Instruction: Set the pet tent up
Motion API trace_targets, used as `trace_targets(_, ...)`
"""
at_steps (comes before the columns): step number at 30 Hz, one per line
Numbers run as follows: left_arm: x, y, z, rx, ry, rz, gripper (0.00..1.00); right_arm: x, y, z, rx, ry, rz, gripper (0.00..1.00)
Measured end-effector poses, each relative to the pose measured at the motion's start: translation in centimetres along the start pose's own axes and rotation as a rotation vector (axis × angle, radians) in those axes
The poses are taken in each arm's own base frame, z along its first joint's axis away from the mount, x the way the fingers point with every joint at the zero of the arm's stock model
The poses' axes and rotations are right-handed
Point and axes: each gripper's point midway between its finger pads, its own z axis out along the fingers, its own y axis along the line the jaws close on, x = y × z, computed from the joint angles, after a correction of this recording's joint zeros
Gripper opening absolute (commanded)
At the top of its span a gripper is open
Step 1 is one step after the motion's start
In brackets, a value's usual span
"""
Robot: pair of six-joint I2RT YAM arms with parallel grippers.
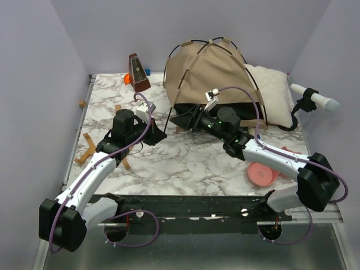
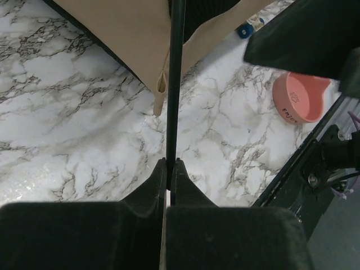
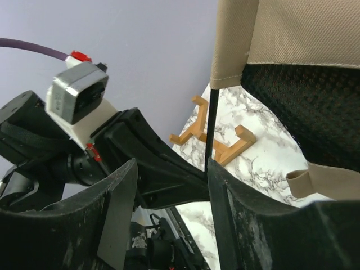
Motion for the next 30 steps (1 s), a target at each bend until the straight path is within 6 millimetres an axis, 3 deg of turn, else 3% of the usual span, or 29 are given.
trace_targets(7,0.5,-0.3,0.3,0.015,0.002,-0.005,0.00,3.4,-1.5,1.9,0.018,0.059,0.071,0.53)
trace_targets(12,0.3,-0.7,0.4,0.026,-0.007,-0.003,0.00,4.0,-2.3,2.1,0.040,0.061,0.088,0.51)
trace_targets(18,0.3,-1.4,0.6,0.049,-0.007,0.003,0.00,4.8,-3.3,2.8,0.052,0.071,0.099,0.41)
trace_targets(27,0.5,-1.8,0.7,0.063,0.000,0.010,0.01,5.0,-3.2,3.0,0.045,0.069,0.109,0.01)
trace_targets(28,0.5,-1.9,0.8,0.063,0.000,0.010,0.14,5.0,-3.2,3.0,0.044,0.069,0.112,0.00)
trace_targets(30,0.4,-1.9,0.8,0.065,-0.005,0.015,0.62,5.0,-3.2,3.0,0.044,0.072,0.117,0.00)
